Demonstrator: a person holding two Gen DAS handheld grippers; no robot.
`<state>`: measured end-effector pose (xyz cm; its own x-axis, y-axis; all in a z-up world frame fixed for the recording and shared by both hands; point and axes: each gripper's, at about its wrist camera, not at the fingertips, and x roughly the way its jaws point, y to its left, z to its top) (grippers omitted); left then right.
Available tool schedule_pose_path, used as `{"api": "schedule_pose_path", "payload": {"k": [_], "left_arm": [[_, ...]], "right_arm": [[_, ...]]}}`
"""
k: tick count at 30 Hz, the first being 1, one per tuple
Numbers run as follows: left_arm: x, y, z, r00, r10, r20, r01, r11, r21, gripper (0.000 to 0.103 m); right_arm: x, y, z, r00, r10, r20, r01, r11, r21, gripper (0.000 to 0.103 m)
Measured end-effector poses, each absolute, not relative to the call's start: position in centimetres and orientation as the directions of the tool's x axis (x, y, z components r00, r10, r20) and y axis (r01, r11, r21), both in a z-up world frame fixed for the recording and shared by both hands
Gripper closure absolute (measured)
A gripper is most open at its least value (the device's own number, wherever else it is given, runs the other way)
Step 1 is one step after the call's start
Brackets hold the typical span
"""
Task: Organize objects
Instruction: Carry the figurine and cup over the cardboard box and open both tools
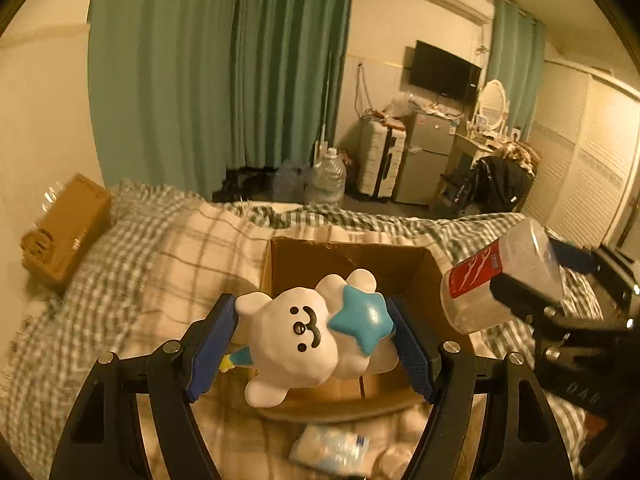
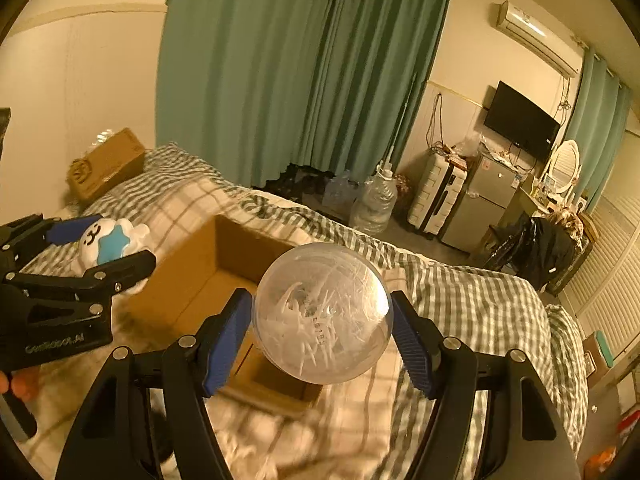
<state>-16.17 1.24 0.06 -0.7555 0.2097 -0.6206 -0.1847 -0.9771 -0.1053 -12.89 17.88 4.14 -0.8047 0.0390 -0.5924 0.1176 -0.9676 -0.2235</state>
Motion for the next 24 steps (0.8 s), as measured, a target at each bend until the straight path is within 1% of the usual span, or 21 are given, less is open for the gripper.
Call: {"api": "schedule_pose_path", "payload": {"k": [3, 7, 11, 13, 14, 15, 20, 23, 24], "left_arm": [[-18.6, 1.2, -2.0, -0.736, 0.191, -0.649, -0.162, -0.981, -0.105, 0.026], [-20.6, 0.9, -4.7, -0.695, 0.201, -0.690, -0.156, -0.979, -0.127, 0.026], [-20.9, 1.9, -5.8, -0.695, 0.171, -0.698, -0.150, -0.984, -0.091, 0.026], [-20.7, 2.2, -6.1, -0.688, 0.170, -0.706, -0.153, -0.984, -0.087, 0.026], [-20.6, 2.2, -6.2, -0.684, 0.172, -0.709, -0.155, -0.984, -0.089, 0.026], [-20.5, 2.2, -6.1, -0.682, 0.172, -0.711, -0.157, -0.984, -0.088, 0.026], [-18.3, 2.6, -4.3, -0.699, 0.147, -0.700, -0.168, -0.985, -0.039, 0.025], [-16.3, 2.6, -2.5, -0.724, 0.148, -0.674, -0.175, -0.984, -0.028, 0.024], [-15.6, 2.6, -1.9, -0.733, 0.145, -0.665, -0.175, -0.984, -0.022, 0.021]], "right_arm": [[-16.0, 18.0, 2.2, -0.788, 0.028, -0.615, 0.126, -0.970, -0.207, 0.034], [-18.6, 18.5, -1.0, -0.764, 0.006, -0.645, 0.138, -0.975, -0.173, 0.034], [-19.5, 19.3, -3.6, -0.737, -0.030, -0.676, 0.151, -0.981, -0.120, 0.033], [-19.7, 19.8, -4.1, -0.729, -0.027, -0.684, 0.144, -0.983, -0.115, 0.022], [-19.3, 20.1, -3.9, -0.742, -0.018, -0.670, 0.126, -0.986, -0.113, 0.015], [-18.9, 20.6, -3.6, -0.756, -0.010, -0.654, 0.105, -0.989, -0.106, 0.012], [-16.6, 22.8, -0.3, -0.788, -0.020, -0.616, 0.056, -0.998, -0.040, 0.010], [-14.2, 23.2, 1.9, -0.805, -0.006, -0.593, 0.039, -0.998, -0.043, 0.007], [-13.2, 23.2, 2.8, -0.812, 0.003, -0.583, 0.034, -0.998, -0.052, 0.007]]}}
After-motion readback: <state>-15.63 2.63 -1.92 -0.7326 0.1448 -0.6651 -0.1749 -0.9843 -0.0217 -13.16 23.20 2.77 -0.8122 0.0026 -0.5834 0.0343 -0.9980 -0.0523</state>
